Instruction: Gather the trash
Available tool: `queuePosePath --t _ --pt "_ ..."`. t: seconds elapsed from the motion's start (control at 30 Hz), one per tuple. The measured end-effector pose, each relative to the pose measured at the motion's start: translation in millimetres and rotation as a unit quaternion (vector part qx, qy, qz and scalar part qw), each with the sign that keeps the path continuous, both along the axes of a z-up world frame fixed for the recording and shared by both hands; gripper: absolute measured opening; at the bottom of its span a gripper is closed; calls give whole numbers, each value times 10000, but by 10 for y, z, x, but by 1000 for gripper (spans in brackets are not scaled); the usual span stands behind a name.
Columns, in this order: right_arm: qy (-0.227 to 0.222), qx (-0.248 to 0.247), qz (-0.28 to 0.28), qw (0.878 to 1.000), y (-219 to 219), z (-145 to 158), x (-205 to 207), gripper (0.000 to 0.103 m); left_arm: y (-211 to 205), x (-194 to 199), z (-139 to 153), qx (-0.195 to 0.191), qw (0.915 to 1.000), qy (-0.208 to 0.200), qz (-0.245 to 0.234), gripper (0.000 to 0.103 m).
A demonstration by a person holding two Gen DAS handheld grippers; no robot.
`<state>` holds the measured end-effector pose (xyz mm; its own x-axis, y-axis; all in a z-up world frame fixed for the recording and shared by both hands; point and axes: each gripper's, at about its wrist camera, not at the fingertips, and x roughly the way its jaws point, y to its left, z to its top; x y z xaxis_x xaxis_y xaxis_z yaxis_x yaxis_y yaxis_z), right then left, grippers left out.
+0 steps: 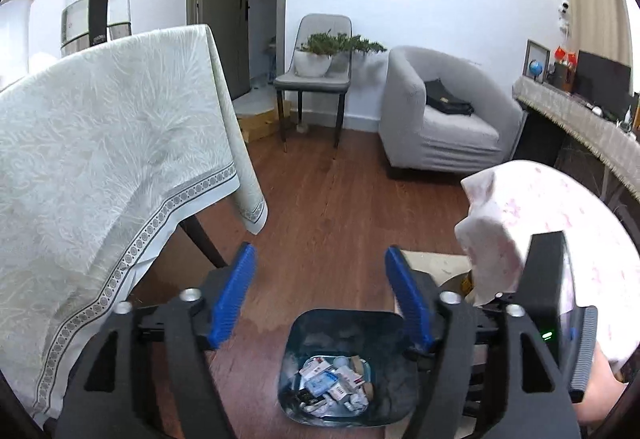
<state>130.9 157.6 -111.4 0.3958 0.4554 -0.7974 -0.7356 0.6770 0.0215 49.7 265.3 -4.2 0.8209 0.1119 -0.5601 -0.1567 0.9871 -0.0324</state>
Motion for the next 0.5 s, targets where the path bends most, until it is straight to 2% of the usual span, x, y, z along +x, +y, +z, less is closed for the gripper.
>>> queuePosePath --t 0.13,0.2,0.33,0.4,0.5 --pt "-407 237 -184 9987 -178 295 -145 52 -122 -154 80 212 9996 -163 51 93" --pt "-521 361 -308 9975 -287 411 -194 59 -157 -208 84 215 9995 -200 76 95" --pt "-841 578 -657 9926 -555 620 -285 72 -262 -301 45 228 9995 -214 82 97" --pt "-998 606 -753 9903 -669 676 -341 75 -343 -359 48 311 9991 -273 79 98" --pt "-1130 617 -942 9872 -842 713 -385 81 -413 -422 49 233 9991 -349 9 99"
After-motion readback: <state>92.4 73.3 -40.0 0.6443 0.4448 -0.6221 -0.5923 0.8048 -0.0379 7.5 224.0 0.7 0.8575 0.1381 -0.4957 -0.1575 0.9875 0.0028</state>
